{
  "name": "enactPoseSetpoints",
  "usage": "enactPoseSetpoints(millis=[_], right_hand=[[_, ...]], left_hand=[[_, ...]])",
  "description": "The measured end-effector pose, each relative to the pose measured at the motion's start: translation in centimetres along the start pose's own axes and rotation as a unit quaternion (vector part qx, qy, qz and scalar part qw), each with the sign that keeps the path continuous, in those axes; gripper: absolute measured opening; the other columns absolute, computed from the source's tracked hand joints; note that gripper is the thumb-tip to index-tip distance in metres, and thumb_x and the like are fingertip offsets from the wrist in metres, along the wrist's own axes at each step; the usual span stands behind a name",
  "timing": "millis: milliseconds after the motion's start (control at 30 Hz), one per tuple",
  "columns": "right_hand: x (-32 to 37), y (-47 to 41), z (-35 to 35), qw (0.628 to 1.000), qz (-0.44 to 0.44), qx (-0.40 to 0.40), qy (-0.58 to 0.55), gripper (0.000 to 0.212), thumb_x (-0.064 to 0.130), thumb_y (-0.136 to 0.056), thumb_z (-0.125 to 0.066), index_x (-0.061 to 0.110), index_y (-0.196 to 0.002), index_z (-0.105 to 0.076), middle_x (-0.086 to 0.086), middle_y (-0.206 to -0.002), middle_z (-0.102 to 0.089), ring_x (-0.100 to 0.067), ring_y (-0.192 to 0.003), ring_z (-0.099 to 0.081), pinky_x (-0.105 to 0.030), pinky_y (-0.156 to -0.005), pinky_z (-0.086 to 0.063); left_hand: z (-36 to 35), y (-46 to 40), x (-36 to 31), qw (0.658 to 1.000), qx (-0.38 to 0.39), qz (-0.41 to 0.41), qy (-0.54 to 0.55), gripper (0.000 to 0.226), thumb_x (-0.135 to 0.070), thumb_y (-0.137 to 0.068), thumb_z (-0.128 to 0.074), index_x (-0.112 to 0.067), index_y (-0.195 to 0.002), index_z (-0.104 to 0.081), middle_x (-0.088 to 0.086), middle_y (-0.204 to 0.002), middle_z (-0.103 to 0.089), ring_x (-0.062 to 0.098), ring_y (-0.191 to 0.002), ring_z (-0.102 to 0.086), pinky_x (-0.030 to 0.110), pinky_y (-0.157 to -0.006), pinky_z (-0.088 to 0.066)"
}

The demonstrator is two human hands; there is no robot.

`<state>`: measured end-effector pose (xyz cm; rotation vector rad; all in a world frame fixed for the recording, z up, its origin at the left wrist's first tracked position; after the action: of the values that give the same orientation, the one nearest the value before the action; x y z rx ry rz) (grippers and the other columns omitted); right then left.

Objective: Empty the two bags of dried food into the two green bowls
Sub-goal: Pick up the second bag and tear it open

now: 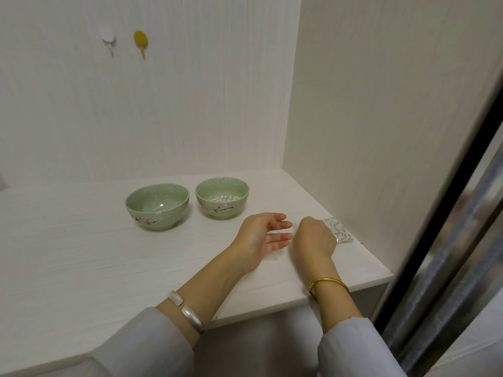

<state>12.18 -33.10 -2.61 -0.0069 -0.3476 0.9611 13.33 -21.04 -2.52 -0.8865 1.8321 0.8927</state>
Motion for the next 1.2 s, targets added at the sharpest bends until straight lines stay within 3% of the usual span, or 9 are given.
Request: enactPoseSetpoints(millis=[167,233,367,567,700,767,933,1067,1200], right_hand=[[-0.3,0.2,0.8,0.998,-0.019,0.002,-0.055,0.019,0.002,-0.089,-0.042,0.003,-0.101,-0.056,-0.013,-0.109,-0.062,-0.031,-0.103,-0.058,-0.03,-0.07,-0.037],[-0.5,0.4,1.4,0.996,-0.03,-0.004,-0.082,0.013,0.002,-0.088,-0.042,0.004,-0.087,-0.055,-0.011,-0.096,-0.06,-0.031,-0.096,-0.058,-0.029,-0.069,-0.037],[-0.3,0.3,3.0,0.989,-0.039,-0.031,-0.141,0.031,0.0,-0.085,-0.042,0.01,-0.057,-0.034,-0.001,-0.062,-0.039,-0.028,-0.07,-0.045,-0.027,-0.058,-0.033],[0.7,0.0,5.9,0.971,-0.008,-0.12,-0.205,0.03,-0.001,-0.079,-0.042,0.009,-0.053,-0.031,-0.003,-0.052,-0.032,-0.018,-0.046,-0.029,-0.024,-0.044,-0.017],[2.3,1.0,8.2,0.943,0.046,-0.156,-0.291,0.022,0.004,-0.08,-0.043,0.003,-0.058,-0.048,-0.012,-0.057,-0.05,-0.028,-0.054,-0.048,-0.026,-0.044,-0.033],[3.6,1.7,8.9,0.913,0.07,-0.122,-0.383,0.02,0.006,-0.079,-0.045,-0.006,-0.066,-0.056,-0.019,-0.062,-0.058,-0.027,-0.05,-0.057,-0.036,-0.05,-0.047],[8.1,4.1,8.4,0.803,0.104,0.081,-0.581,0.014,0.002,-0.085,-0.053,0.0,-0.073,-0.06,-0.006,-0.059,-0.058,-0.011,-0.03,-0.051,-0.02,-0.038,-0.045],[10.6,5.3,6.4,0.74,0.088,0.212,-0.632,0.015,0.002,-0.086,-0.055,0.001,-0.072,-0.059,-0.005,-0.048,-0.06,-0.012,-0.034,-0.057,-0.018,-0.038,-0.049],[12.2,6.4,3.8,0.708,0.073,0.328,-0.621,0.014,0.0,-0.085,-0.057,-0.002,-0.071,-0.061,-0.005,-0.049,-0.064,-0.011,-0.041,-0.063,-0.021,-0.046,-0.056]], left_hand=[[0.6,0.2,-0.4,1.0,-0.024,-0.007,0.006,0.021,0.001,-0.083,-0.039,-0.011,-0.087,-0.055,0.005,-0.083,-0.062,0.02,-0.065,-0.058,0.025,-0.059,-0.05],[1.1,0.2,-0.6,0.998,-0.044,-0.015,0.03,0.02,0.001,-0.084,-0.039,-0.011,-0.088,-0.054,0.005,-0.081,-0.061,0.019,-0.063,-0.056,0.024,-0.057,-0.048],[1.7,0.3,-0.9,0.997,-0.063,-0.021,0.045,0.021,0.002,-0.084,-0.038,-0.01,-0.086,-0.055,0.005,-0.08,-0.059,0.019,-0.064,-0.054,0.026,-0.059,-0.046],[2.0,0.9,-2.3,0.996,-0.059,-0.043,0.042,0.021,0.002,-0.083,-0.039,-0.01,-0.082,-0.056,0.004,-0.078,-0.059,0.018,-0.064,-0.054,0.025,-0.059,-0.047],[2.6,1.7,-4.1,0.996,-0.05,-0.069,0.038,0.02,0.001,-0.084,-0.039,-0.01,-0.082,-0.056,0.002,-0.075,-0.058,0.017,-0.062,-0.053,0.023,-0.055,-0.048],[3.1,2.2,-5.0,0.994,-0.049,-0.082,0.052,0.021,0.001,-0.084,-0.038,-0.009,-0.081,-0.055,0.002,-0.07,-0.059,0.016,-0.058,-0.053,0.021,-0.051,-0.049],[4.5,3.9,-7.4,0.992,-0.064,-0.111,0.025,0.019,-0.002,-0.082,-0.036,-0.01,-0.077,-0.052,-0.004,-0.045,-0.062,0.01,-0.032,-0.048,0.015,-0.035,-0.037],[6.4,5.5,-9.0,0.983,-0.082,-0.11,-0.125,0.022,-0.01,-0.083,-0.037,-0.011,-0.069,-0.054,-0.001,-0.04,-0.06,0.01,-0.027,-0.041,0.012,-0.031,-0.024],[8.8,6.8,-9.1,0.961,-0.094,-0.098,-0.239,0.026,-0.012,-0.082,-0.039,-0.012,-0.062,-0.057,0.0,-0.04,-0.06,0.01,-0.031,-0.042,0.015,-0.034,-0.024]])
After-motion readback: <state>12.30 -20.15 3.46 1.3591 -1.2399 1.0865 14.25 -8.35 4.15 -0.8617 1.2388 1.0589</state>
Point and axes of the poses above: each hand's wrist, its own y-axis away from the middle knuckle, its own z-axis out of the back of the hand, x = y × z, the point moved 7 cm from there along -y, towards the middle knuckle
